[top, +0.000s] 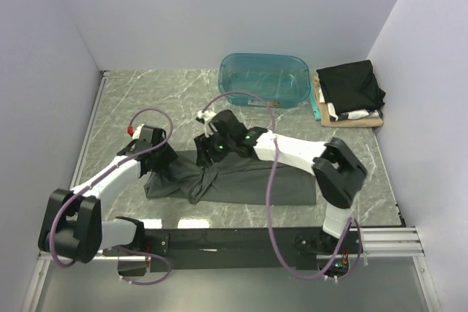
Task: Fold and stack the t-shirts
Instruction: Fold the tshirt
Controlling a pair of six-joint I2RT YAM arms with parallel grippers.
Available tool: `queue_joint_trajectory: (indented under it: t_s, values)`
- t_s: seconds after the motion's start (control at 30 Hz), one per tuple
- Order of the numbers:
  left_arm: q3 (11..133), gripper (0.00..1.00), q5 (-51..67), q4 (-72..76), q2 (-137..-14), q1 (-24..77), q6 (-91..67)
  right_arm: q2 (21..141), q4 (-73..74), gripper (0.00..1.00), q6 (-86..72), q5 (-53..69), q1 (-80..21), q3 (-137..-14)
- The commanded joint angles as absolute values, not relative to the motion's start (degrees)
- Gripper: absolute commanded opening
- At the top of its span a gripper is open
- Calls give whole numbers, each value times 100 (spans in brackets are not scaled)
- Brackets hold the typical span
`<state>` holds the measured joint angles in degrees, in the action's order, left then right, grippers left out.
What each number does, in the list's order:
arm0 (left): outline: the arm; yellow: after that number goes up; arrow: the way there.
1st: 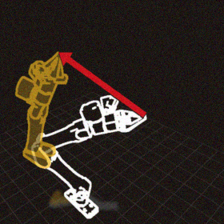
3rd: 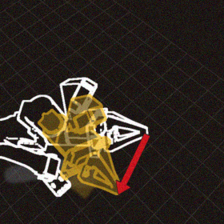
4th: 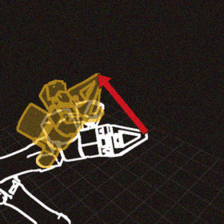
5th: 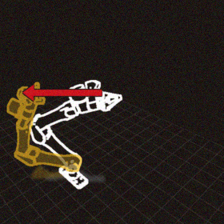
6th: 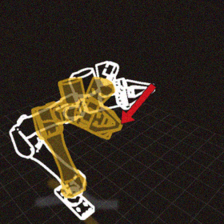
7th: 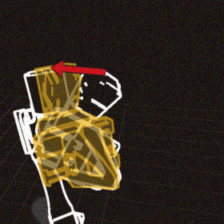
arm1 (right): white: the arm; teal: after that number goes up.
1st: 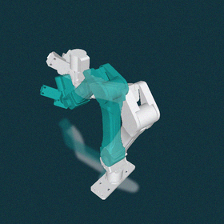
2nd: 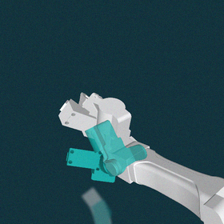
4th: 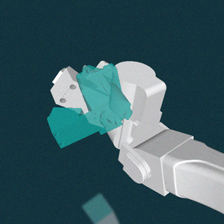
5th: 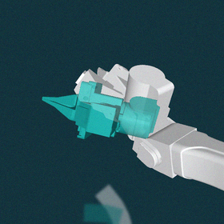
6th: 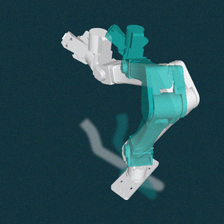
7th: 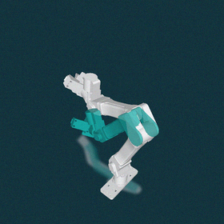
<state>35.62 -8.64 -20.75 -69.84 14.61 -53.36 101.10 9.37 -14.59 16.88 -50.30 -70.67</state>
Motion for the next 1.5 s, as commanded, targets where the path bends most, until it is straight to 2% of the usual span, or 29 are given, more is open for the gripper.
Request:
queue_joint_trajectory:
  t_s: [0.0, 0.1, 0.13, 0.2, 0.23, 0.3, 0.43, 0.47, 0.63, 0.73, 1.07, 1.17, 1.27, 1.3, 1.37, 1.4, 1.47]
  values:
    - [3639, 58, -545, -1591, -7250, 1389, -5265, 10537, 1045, 60, -1248, 1863, -5141, -7707]
    - [3674, 47, -554, -1538, -7426, 1362, -5256, 10898, 1125, 60, -1248, 1846, -5150, -7936]
    - [3691, 35, -562, -1529, -7453, 1345, -5238, 11029, 1186, 59, -1231, 1802, -5159, -7989]
    - [3744, 21, -641, -1573, -7480, 1336, -5256, 11135, 1257, 59, -1213, 1793, -5168, -8094]
    - [3753, 11, -711, -1582, -7479, 1327, -5238, 11223, 1266, 55, -1195, 1793, -5177, -8112]
    - [3805, 1, -808, -1670, -7480, 1310, -5273, 11302, 1310, 53, -1204, 1732, -5186, -8147]
    - [3885, 1, -993, -1793, -7559, 1196, -5230, 11452, 1406, 50, -1204, 1451, -5194, -8139]
    - [3911, 1, -1011, -1793, -7585, 1169, -5238, 11452, 1441, 46, -1195, 1415, -5203, -8104]
    - [3990, 1, -985, -1653, -7629, 967, -5177, 11269, 1389, 9, -1283, 1231, -5221, -7850]
    - [4131, 1, -1028, -1678, -7717, 888, -5150, 10996, 1292, 0, -1327, 1090, -5221, -7621]
    - [4359, 1, -993, -1652, -8059, 659, -5071, 10099, 1038, 0, -1520, 967, -5229, -6610]
    - [4377, 1, -949, -1652, -8165, 650, -5036, 9871, 1002, 4, -1555, 967, -5229, -6320]
    - [4395, 1, -1002, -1687, -8244, 659, -5036, 9703, 1072, 18, -1573, 897, -5238, -6109]
    - [4403, 1, -1011, -1705, -8253, 650, -5045, 9616, 1098, 31, -1582, 836, -5238, -6074]
    - [4430, 1, -1063, -1749, -8235, 650, -5036, 9528, 1160, 38, -1599, 782, -5238, -5986]
    - [4430, 2, -1072, -1758, -8218, 650, -5019, 9414, 1169, 47, -1582, 782, -5238, -5959]
    - [4517, 7, -1125, -1854, -8174, 650, -4966, 9273, 1169, 54, -1634, 721, -5238, -5880]
